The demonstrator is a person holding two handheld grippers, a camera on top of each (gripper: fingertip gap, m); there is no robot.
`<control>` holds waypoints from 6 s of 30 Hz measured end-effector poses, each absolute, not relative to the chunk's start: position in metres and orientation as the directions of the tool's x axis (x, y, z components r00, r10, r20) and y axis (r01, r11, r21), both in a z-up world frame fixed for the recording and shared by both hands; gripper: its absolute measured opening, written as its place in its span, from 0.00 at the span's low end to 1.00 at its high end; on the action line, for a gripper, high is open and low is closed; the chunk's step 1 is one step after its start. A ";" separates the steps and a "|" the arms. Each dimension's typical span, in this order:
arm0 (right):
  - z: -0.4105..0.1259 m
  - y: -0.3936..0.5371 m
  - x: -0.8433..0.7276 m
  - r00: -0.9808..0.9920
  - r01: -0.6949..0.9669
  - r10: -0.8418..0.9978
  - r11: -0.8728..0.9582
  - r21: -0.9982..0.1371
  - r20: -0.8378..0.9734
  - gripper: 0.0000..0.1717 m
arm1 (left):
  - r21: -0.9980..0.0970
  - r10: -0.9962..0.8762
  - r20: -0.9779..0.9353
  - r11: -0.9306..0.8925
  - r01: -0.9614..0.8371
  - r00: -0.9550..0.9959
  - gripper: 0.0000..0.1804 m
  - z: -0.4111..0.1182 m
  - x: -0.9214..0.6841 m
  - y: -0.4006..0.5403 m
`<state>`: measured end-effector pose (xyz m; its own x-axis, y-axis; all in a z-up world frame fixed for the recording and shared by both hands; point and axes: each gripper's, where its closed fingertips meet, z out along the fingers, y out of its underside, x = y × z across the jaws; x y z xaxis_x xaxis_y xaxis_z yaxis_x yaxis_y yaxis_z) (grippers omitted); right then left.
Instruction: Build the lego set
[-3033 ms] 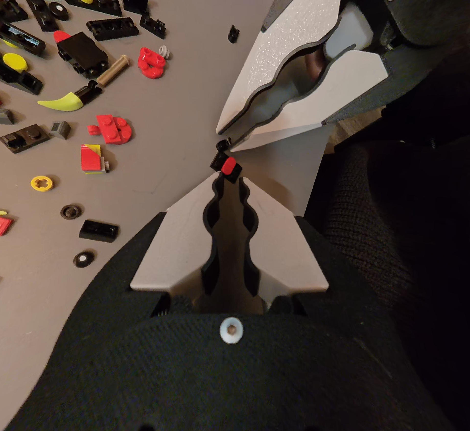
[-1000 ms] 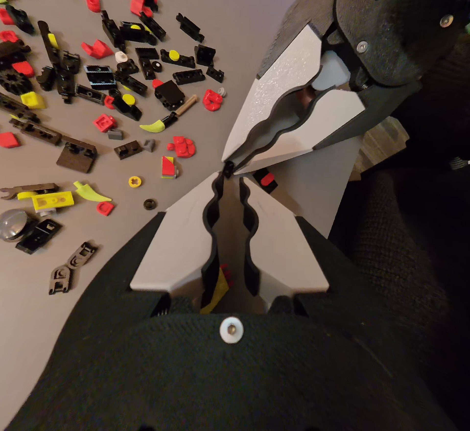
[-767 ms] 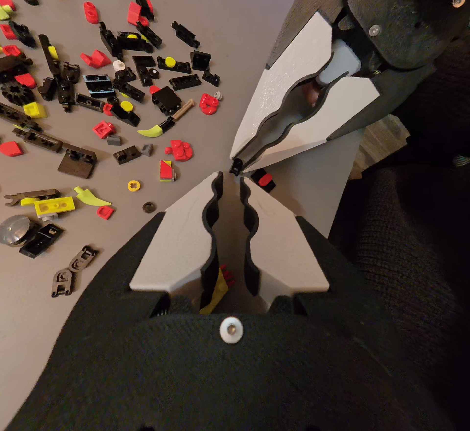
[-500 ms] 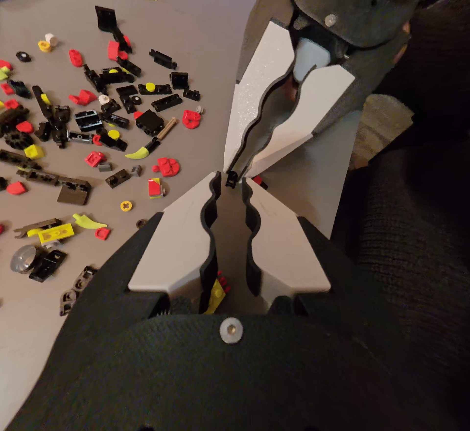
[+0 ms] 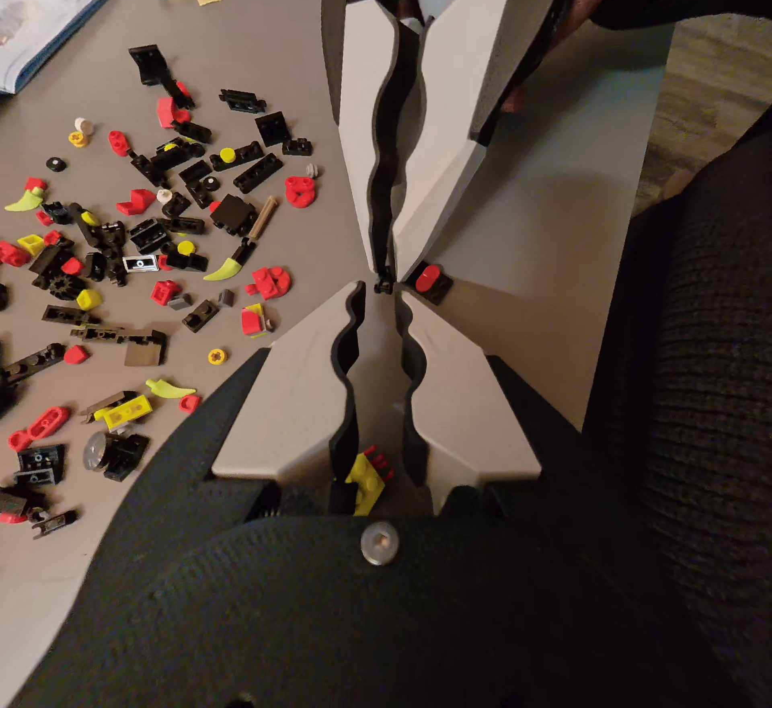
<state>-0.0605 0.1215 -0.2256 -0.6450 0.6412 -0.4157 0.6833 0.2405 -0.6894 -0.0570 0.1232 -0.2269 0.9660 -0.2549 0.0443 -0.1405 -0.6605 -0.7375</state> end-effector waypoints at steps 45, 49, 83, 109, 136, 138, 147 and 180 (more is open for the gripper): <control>-0.179 0.123 -0.081 -0.757 0.247 0.649 0.391 -0.886 0.075 0.06 | -0.493 -0.109 0.835 -0.585 0.644 0.540 0.03 -0.184 -0.068 0.127; -0.182 0.122 -0.078 -0.770 0.245 0.633 0.409 -0.879 0.080 0.03 | -0.488 -0.113 0.837 -0.594 0.639 0.535 0.03 -0.185 -0.066 0.126; -0.200 0.116 -0.065 -0.804 0.347 0.594 0.451 -0.822 -0.013 0.02 | -0.680 -0.174 0.517 -0.678 0.279 0.838 0.01 -0.209 -0.056 0.120; -0.176 0.120 -0.077 -0.747 0.397 0.639 0.211 -0.893 -0.181 0.00 | -0.604 -0.156 0.738 -0.588 0.539 0.657 0.00 -0.183 -0.065 0.126; -0.231 0.292 0.030 -0.275 0.830 0.952 0.305 -0.467 0.134 0.09 | -0.631 -0.117 0.641 -0.643 0.434 0.758 0.01 -0.204 -0.061 0.133; -0.234 0.285 0.030 -0.321 0.808 0.942 0.327 -0.491 0.100 0.09 | -0.637 -0.121 0.627 -0.649 0.416 0.770 0.01 -0.206 -0.059 0.133; -0.242 0.263 0.024 -0.407 0.757 0.912 0.365 -0.543 0.046 0.05 | -0.650 -0.141 0.604 -0.658 0.382 0.785 0.01 -0.207 -0.053 0.132; -0.195 0.108 0.005 -0.651 0.748 0.364 0.161 -0.643 -0.666 0.04 | -0.870 -0.564 0.000 -0.408 -0.278 0.826 0.00 -0.191 0.013 0.116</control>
<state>0.0051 0.1082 -0.1955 -0.6510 0.3637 -0.6663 0.7484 0.1611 -0.6434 0.0128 0.1156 -0.1906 0.8260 -0.5637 0.0004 -0.2777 -0.4075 -0.8700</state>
